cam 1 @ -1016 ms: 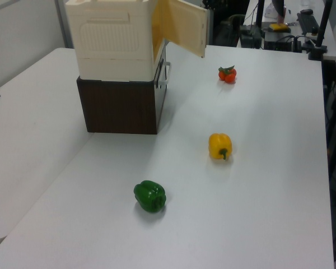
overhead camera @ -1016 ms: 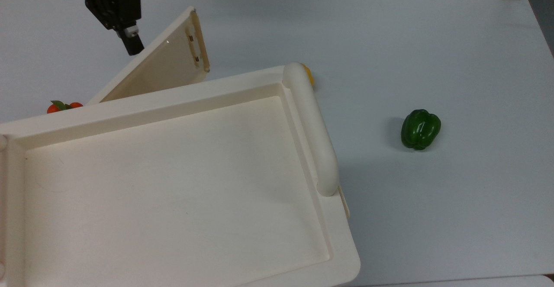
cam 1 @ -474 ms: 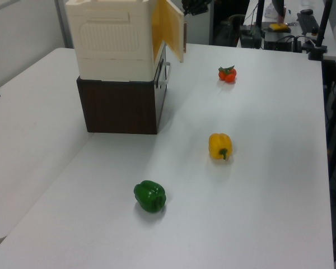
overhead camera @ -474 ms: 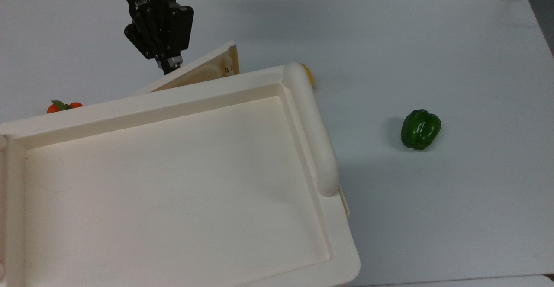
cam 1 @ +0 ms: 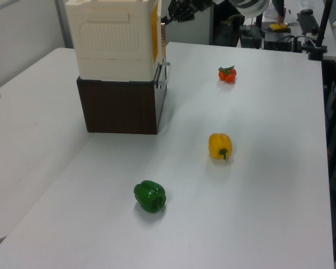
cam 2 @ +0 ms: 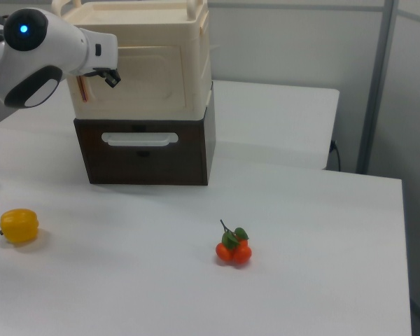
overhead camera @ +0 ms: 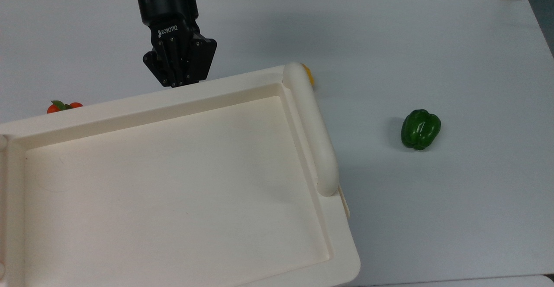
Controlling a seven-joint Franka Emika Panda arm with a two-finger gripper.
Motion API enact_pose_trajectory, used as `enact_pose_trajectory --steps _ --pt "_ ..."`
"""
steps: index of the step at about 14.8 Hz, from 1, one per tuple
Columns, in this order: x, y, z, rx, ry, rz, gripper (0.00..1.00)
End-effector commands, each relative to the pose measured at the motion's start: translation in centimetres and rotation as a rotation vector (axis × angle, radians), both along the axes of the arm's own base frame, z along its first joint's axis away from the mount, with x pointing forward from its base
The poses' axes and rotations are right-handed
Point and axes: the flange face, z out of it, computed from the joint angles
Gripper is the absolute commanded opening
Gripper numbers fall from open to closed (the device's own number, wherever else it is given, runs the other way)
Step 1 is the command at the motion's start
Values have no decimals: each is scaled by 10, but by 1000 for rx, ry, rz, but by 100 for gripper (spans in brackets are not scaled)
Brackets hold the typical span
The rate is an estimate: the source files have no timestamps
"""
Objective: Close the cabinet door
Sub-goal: 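Press the door flush against the cabinet frame with the gripper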
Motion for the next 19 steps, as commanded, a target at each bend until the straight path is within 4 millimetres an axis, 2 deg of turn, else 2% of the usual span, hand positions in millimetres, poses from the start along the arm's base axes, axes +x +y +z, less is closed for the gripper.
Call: enact_pose_trajectory --steps 1,3,4,8,10,15,19 --pt "10 15 -6 -28 -50 -6 0" --pt "13 17 -7 -30 -59 -7 0" --pt "16 23 -14 -33 -64 -8 0" --pt "16 28 -12 -39 -98 -25 0" --pt "7 27 1 -46 -101 -16 0" --pt "-12 25 1 -97 -44 58 0" --pt "-25 17 18 -92 46 150 0"
